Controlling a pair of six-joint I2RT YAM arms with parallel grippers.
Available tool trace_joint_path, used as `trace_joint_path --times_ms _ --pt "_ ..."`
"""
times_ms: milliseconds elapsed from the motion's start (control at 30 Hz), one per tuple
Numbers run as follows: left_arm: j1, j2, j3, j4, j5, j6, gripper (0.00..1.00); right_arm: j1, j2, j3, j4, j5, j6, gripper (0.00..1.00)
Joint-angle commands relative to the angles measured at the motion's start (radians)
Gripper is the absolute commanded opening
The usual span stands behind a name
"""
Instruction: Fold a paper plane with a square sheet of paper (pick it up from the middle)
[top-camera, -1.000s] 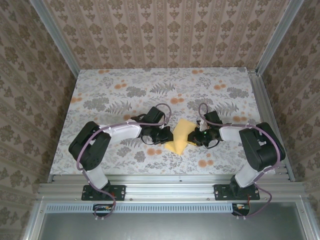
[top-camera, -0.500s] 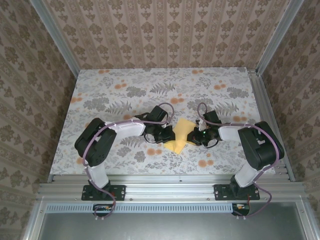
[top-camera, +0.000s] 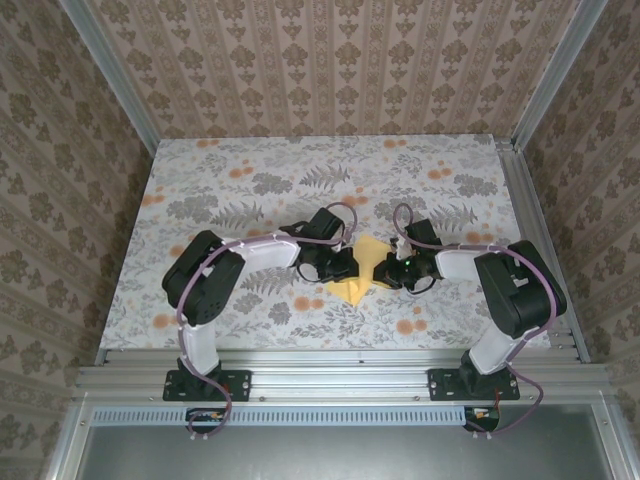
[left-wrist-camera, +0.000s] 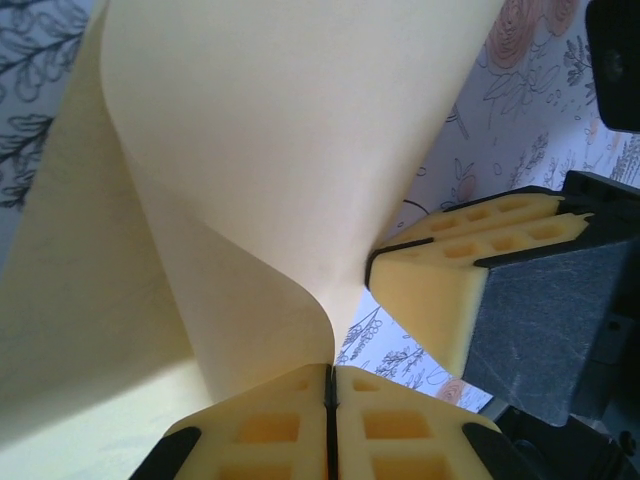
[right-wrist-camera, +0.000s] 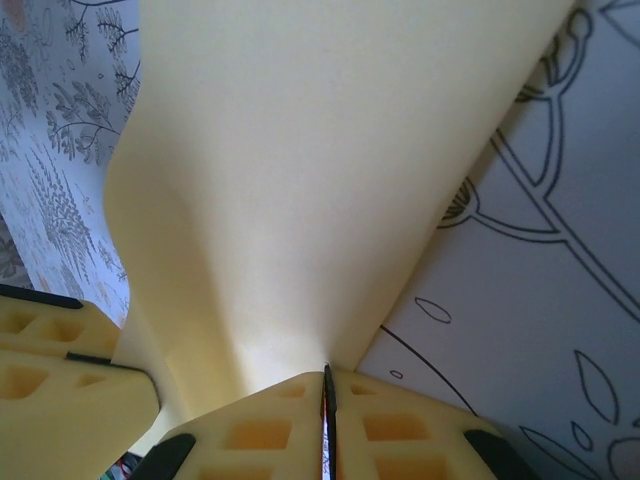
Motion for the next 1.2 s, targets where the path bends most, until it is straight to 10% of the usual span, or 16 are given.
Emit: trace_joint_path --times_ms 0,1167 --pt "-0.01 0.022 0.041 -0.002 0.021 0.009 0.09 0.008 0.019 0.016 -0.021 0.014 -0.021 0.12" --pt "-0.014 0.127 0.111 0.018 0.019 -0.007 0.09 0.015 0.041 0.01 -0.004 0.005 -0.026 0.11"
